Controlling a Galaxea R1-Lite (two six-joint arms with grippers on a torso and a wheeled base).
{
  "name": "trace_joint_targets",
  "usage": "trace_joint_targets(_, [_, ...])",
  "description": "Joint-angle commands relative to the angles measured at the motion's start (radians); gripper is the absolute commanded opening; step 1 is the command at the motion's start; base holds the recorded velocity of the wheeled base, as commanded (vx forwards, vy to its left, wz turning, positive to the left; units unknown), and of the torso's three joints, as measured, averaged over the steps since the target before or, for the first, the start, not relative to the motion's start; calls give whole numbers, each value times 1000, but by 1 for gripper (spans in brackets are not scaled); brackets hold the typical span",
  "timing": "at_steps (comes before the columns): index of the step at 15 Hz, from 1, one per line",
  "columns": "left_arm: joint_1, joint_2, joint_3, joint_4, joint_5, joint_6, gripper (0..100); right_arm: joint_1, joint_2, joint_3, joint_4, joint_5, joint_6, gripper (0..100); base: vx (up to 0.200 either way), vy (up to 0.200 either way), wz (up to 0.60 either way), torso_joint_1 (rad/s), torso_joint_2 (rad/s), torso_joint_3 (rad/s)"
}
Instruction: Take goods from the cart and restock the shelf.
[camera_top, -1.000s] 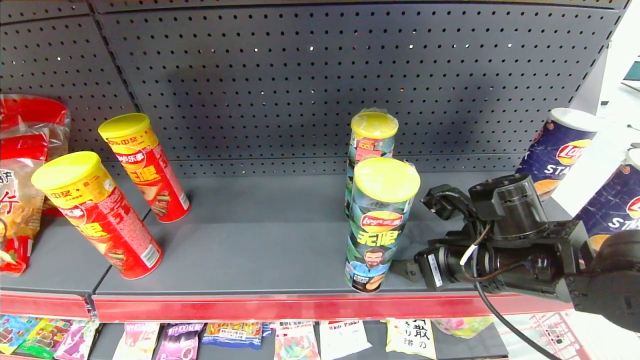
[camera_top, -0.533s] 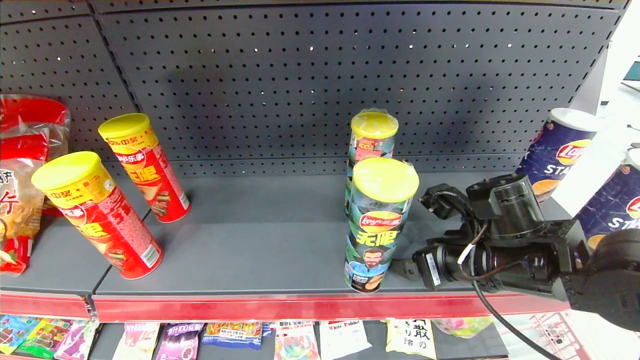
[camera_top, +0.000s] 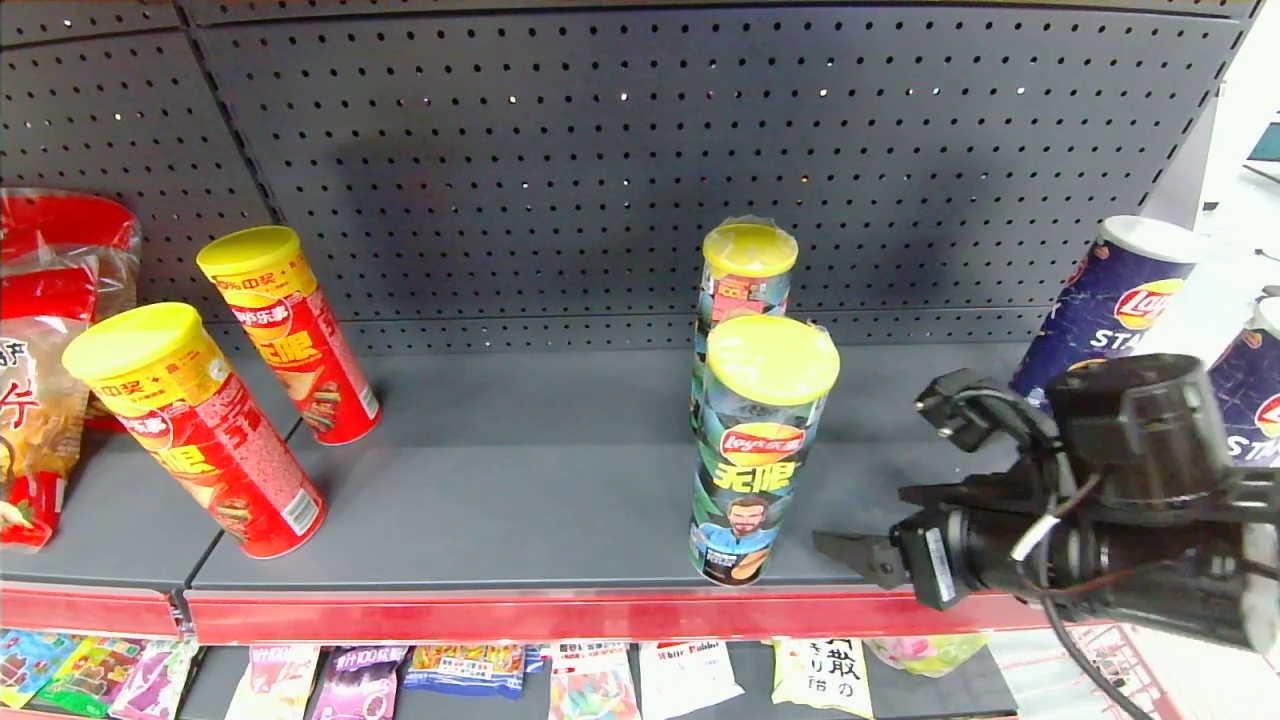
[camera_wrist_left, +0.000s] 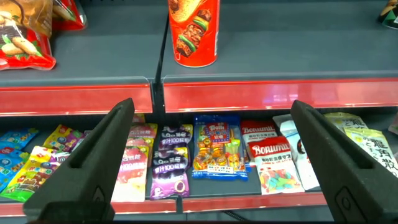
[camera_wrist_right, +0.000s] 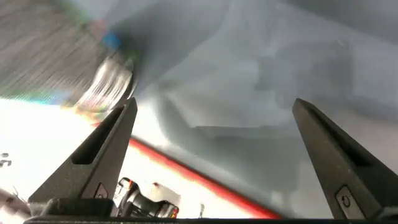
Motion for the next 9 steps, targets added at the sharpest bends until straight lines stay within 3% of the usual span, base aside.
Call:
trace_joint_targets(1, [0,1,0,0,0,0,100,-4,-422,210,10,136,-51,100,0,0,0,0,0,0])
trace_joint_targets(2, [0,1,0,0,0,0,100,-65,-635,315,53,233,-111,100,0,0,0,0,0,0])
trace_joint_targets(3, [0,1,0,0,0,0,100,-133,-733,350,94,260,-156,100,0,0,0,0,0,0])
trace_joint_targets(4, [0,1,0,0,0,0,100,-262,-893,390,191,296,-222,100,0,0,0,0,0,0])
trace_joint_targets(7, [0,1,0,0,0,0,100,-481,-1176,411,370,310,-229,100,0,0,0,0,0,0])
trace_joint_targets(8, [0,1,0,0,0,0,100,-598,-1284,430,406,300,-213,100,0,0,0,0,0,0])
trace_joint_targets(9, [0,1,0,0,0,0,100,-624,-1342,460,404,271,-180,100,0,0,0,0,0,0])
